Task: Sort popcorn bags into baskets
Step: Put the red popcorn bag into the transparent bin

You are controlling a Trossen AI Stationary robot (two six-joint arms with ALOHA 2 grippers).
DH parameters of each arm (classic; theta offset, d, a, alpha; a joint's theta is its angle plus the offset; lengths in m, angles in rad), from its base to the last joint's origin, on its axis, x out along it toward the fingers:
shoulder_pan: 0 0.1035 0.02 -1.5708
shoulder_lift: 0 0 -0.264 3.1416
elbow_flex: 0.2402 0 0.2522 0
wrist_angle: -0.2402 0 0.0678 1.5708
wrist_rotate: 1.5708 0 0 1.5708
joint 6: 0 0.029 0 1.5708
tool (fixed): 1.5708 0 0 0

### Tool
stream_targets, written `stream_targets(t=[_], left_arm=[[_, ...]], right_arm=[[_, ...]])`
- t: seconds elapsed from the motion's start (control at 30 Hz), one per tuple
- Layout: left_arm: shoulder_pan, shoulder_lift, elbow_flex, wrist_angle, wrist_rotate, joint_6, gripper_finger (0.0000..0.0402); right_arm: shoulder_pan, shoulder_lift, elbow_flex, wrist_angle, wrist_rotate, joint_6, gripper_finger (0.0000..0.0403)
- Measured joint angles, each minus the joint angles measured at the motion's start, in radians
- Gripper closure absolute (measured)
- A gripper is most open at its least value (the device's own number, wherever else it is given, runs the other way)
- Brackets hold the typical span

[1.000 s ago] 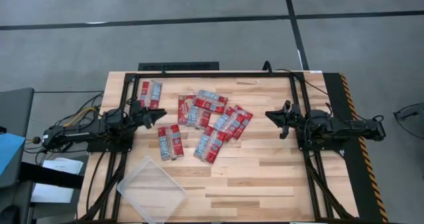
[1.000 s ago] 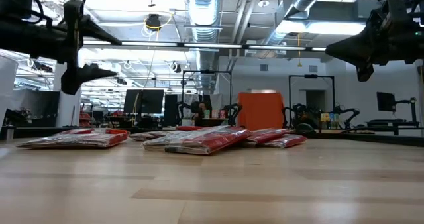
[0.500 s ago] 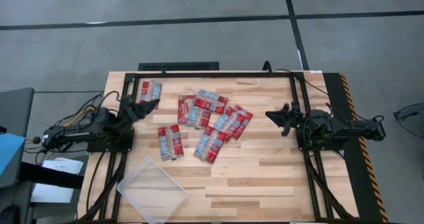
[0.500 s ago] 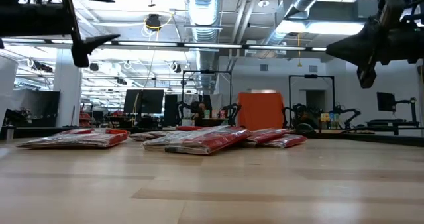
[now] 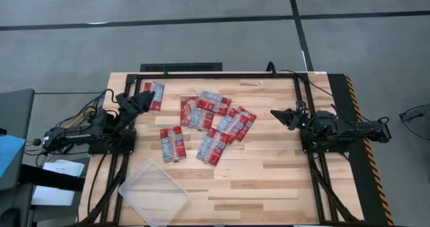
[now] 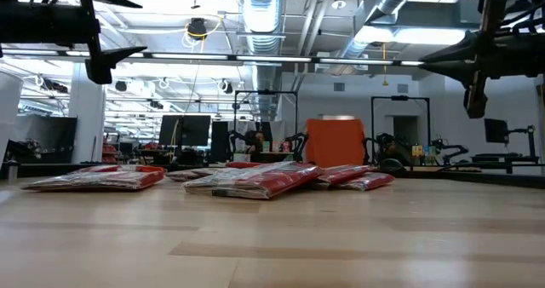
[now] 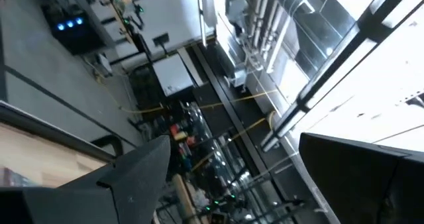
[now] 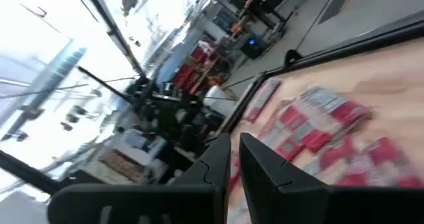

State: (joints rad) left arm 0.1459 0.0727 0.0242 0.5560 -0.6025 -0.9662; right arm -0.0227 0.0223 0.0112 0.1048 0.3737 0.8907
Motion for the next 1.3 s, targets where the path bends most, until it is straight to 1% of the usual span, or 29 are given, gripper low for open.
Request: stream_targets(t=[0.1,0.17,0.23,0.3,0.43,0.6,0.67,0.77,0.8,0.87,0.97,1.1,1.3], left_arm=[[0.0,0.012,0.0,0.001,0.002,-0.058,0.0074],[0.0,0.03,0.001,-0.009,-0.001,-0.141,0.0074],[0.0,0.061,0.025,-0.063,0.008,-0.194,0.0074],[0.0,0.108,0.078,-0.164,0.031,-0.223,0.0074],[0.0,0.276,0.252,-0.427,0.082,-0.235,0.0074],[0.03,0.527,0.533,-0.813,0.113,-0.137,0.0074],[0.06,0.629,0.648,-0.975,0.125,-0.094,0.0074],[0.132,0.774,0.802,-1.239,0.124,-0.094,0.0074],[0.162,0.819,0.844,-1.31,0.124,-0.088,0.0074],[0.218,0.903,0.904,-1.406,0.138,-0.009,0.0074],[0.317,1.005,0.931,-1.413,0.216,0.147,0.0074],[0.457,1.133,0.923,-1.441,0.294,0.266,0.0074],[0.592,1.275,0.921,-1.448,0.3,0.418,0.0074]], right_arm=[[0.0,0.0,0.004,0.012,0.015,-0.023,0.0345],[0.0,-0.004,0.005,0.015,0.044,-0.019,0.0345],[0.0,-0.004,0.005,0.035,0.054,-0.023,0.0345],[0.0,-0.004,0.007,0.06,0.054,-0.033,0.0345],[-0.001,-0.004,0.007,0.089,0.056,-0.031,0.0345],[-0.005,-0.004,0.009,0.121,0.079,-0.033,0.0345],[-0.006,-0.004,0.01,0.12,0.076,-0.03,0.0345],[-0.006,-0.004,0.01,0.11,0.075,-0.046,0.0345],[-0.006,-0.004,0.01,0.11,0.074,-0.059,0.0345],[-0.006,-0.004,0.01,0.107,0.074,-0.083,0.0345],[-0.006,-0.004,0.01,0.089,0.074,-0.102,0.0344],[-0.006,-0.004,0.01,0.055,0.074,-0.103,0.0334],[-0.006,-0.004,0.01,0.03,0.073,-0.102,0.0306]])
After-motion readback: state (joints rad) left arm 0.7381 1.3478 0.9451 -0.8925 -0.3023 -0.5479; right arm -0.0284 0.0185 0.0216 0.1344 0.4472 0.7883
